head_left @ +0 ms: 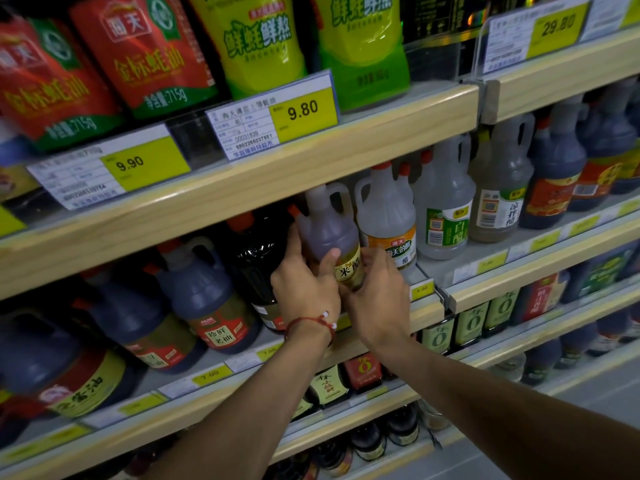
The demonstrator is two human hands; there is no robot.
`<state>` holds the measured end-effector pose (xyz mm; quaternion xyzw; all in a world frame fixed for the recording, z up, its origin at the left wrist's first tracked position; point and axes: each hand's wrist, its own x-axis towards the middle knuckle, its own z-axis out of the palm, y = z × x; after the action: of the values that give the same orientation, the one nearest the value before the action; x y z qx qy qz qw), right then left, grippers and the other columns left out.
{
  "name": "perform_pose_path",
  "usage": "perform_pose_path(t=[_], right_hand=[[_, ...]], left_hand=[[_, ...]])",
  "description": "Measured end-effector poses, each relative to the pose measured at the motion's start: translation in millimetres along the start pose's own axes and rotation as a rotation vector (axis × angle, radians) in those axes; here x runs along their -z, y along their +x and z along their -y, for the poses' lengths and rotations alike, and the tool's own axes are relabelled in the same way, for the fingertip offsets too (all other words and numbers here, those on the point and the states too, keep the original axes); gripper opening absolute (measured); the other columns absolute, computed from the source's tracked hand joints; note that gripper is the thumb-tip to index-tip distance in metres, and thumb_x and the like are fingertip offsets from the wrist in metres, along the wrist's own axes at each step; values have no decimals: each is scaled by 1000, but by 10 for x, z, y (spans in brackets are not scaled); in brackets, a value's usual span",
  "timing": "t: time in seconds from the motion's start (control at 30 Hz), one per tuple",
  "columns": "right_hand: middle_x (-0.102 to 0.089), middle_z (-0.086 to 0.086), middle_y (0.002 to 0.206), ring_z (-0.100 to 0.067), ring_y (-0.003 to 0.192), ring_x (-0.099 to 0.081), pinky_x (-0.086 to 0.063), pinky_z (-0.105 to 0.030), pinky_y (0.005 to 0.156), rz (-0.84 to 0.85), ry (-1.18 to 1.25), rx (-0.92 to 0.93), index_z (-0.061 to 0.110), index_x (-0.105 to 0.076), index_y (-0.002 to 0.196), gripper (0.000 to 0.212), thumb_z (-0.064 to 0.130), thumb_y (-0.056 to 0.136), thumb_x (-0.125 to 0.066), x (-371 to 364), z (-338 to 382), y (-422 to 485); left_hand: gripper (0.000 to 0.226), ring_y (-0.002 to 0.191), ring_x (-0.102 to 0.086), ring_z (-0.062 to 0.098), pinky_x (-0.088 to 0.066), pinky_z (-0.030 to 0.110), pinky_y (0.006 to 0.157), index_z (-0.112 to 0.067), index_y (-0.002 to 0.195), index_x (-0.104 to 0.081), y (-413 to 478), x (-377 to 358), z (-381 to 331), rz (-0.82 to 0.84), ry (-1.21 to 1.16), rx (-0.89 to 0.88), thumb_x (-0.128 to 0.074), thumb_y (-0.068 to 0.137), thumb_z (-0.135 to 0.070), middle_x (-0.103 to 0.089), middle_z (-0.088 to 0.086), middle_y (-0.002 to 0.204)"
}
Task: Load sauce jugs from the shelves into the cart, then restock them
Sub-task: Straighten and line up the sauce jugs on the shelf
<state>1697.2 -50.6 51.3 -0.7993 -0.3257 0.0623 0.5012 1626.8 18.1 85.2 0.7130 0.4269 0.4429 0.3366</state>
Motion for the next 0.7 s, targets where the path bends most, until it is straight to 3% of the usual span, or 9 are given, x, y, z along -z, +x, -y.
perform_pose_path(t=[0.23,0.4,0.53,0.7], right_hand=[[-60,0,128,-21,115,-59,-47,-34,92,-7,-20,28,16,-52,132,61,30,83,-85,-53,-42,-16],[-55,0,126,-18,111,-57,-50,-33,94,70,-59,148,16,-54,132,44,18,93,-74,130,-102,-113],[-55,2,124,-17,110,-55,-42,-25,85,137,-229,317,16,-59,129,32,24,99,-66,392,-77,-239],[-61,1,114,-21,105,-57,-48,-33,82,165,-538,535,19,-65,116,26,36,96,-64,808,74,-353]], left_hand=[[76,122,-61,21,-44,26,104,-37,154,-33,10,12,48,50,-10,-6,-73,90,-25,-64,1,134],[84,131,-51,7,-44,33,112,-43,154,-25,-77,119,47,159,-30,-27,-69,90,-11,-56,-9,144],[70,132,-51,11,-45,32,110,-29,152,-40,-347,374,-46,139,49,-82,-66,91,-9,-53,-5,146],[39,107,-62,20,-52,32,92,-16,133,-61,-570,814,-253,281,397,-258,-61,94,-19,-61,1,123]])
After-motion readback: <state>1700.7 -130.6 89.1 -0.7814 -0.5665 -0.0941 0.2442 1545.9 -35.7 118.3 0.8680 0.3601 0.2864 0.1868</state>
